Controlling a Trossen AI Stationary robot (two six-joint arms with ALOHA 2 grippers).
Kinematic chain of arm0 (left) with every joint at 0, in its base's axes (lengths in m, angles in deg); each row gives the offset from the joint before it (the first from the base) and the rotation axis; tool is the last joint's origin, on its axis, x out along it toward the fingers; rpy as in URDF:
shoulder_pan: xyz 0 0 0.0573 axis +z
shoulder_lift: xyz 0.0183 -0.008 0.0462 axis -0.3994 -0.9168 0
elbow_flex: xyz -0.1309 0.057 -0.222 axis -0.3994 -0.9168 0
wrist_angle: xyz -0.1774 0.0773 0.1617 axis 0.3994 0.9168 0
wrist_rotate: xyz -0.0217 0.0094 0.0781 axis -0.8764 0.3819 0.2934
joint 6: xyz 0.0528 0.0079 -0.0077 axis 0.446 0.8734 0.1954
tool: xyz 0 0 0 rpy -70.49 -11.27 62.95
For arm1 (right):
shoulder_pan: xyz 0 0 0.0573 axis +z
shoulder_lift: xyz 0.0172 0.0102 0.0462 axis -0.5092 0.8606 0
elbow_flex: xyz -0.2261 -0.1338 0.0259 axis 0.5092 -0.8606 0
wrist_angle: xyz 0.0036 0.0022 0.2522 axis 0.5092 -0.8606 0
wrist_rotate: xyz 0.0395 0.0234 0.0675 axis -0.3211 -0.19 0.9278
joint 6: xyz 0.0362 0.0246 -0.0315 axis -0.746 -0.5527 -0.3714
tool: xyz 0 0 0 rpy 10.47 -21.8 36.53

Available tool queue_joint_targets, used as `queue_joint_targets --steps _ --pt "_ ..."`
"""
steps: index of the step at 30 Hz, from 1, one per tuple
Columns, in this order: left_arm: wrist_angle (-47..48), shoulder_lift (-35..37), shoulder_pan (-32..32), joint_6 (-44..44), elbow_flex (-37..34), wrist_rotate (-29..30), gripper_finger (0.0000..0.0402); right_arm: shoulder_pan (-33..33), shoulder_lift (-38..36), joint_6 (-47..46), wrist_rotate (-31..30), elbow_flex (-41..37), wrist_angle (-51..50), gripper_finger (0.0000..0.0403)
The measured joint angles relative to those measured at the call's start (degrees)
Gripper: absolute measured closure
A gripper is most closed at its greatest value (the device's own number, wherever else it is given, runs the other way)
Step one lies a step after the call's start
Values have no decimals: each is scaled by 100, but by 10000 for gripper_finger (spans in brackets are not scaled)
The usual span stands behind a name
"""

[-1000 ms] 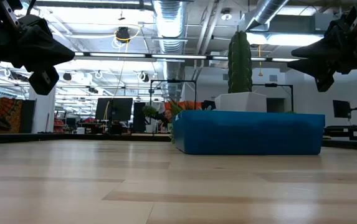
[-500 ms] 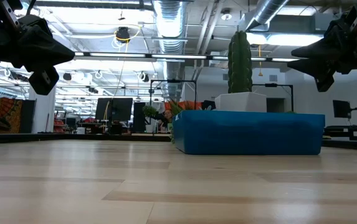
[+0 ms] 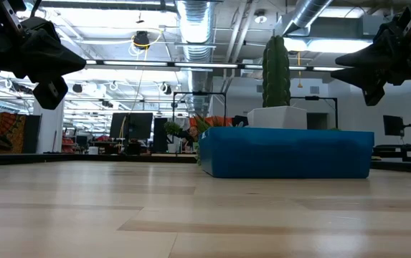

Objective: Sort popcorn bags into baskets
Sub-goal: Return to Home Position

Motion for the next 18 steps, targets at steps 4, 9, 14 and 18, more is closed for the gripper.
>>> queue_joint_targets --steps 4,9,14,18 --pt "0 0 0 0 0 0 401 0 0 0 1 2 0 234" --pt "0 0 0 0 0 0 401 -2 0 0 0 0 0 229" --pt "0 0 0 0 0 0 401 -2 0 0 -1 0 0 225" --pt "0 0 0 0 0 0 402 0 0 0 -1 2 0 228"
